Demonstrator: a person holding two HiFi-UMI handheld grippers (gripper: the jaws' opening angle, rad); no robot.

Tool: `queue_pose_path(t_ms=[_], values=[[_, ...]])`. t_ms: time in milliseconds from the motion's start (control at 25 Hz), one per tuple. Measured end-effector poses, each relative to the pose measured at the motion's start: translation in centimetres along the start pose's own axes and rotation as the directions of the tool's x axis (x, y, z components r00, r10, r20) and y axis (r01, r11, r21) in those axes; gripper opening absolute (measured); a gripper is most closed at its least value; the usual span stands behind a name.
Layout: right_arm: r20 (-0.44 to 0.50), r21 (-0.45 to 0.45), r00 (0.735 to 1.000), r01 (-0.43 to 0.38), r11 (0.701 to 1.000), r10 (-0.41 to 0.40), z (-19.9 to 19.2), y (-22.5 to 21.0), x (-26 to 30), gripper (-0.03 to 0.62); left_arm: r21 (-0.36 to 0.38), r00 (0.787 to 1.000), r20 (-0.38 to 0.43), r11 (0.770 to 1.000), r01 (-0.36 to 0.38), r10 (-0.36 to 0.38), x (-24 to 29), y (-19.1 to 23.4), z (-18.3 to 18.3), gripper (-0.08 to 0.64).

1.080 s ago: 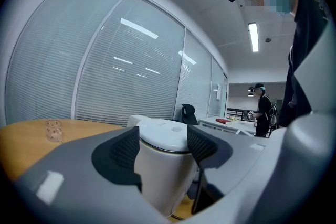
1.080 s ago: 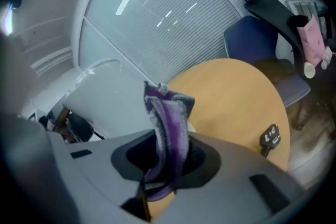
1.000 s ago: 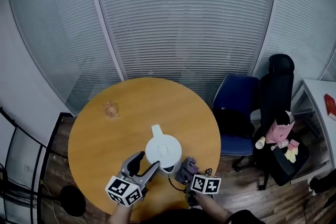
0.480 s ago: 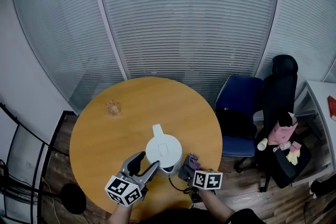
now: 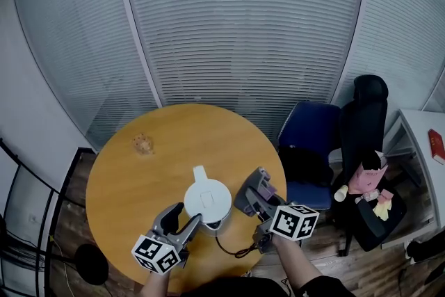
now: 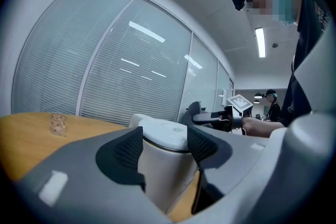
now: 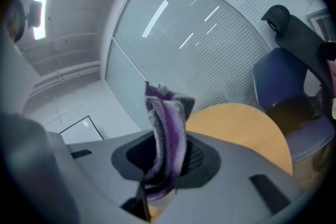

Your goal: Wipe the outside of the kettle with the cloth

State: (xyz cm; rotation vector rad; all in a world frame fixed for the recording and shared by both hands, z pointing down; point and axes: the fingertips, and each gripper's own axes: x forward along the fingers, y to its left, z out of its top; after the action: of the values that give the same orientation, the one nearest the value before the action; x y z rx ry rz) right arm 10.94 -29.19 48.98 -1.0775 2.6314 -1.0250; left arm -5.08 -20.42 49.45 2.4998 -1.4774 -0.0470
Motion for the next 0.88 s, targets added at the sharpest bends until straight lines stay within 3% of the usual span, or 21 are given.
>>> queue_pose_path(t_ms=[200, 480, 720, 880], values=[[-0.029, -0.002, 0.999, -0.032, 0.999, 0.032, -0.3, 0.5, 1.2, 0.097, -0.007, 1.0, 0.011, 1.0, -0.018, 0.018, 0.0, -0.1, -0.1, 0.265], [-0.168, 0.053, 0.986, 0.0, 0.999, 0.009, -5.5, -2.8, 3.0, 0.096, -0.025, 0.998, 0.021, 0.998, -0.052, 0.053, -0.3, 0.1, -0.1, 0.261], [-0.319, 0.069, 0.944, 0.117, 0.991, -0.089, -11.9, -7.4, 3.7, 0.095, -0.03, 0.998, 0.032, 0.998, -0.055, 0.056, -0.3, 0.1, -0.1, 0.261], [-0.424, 0.066, 0.894, 0.192, 0.979, -0.147, -15.9, -10.0, 3.8, 0.097, -0.046, 0.998, 0.031, 0.997, -0.06, 0.062, -0.4, 0.1, -0.1, 0.261]])
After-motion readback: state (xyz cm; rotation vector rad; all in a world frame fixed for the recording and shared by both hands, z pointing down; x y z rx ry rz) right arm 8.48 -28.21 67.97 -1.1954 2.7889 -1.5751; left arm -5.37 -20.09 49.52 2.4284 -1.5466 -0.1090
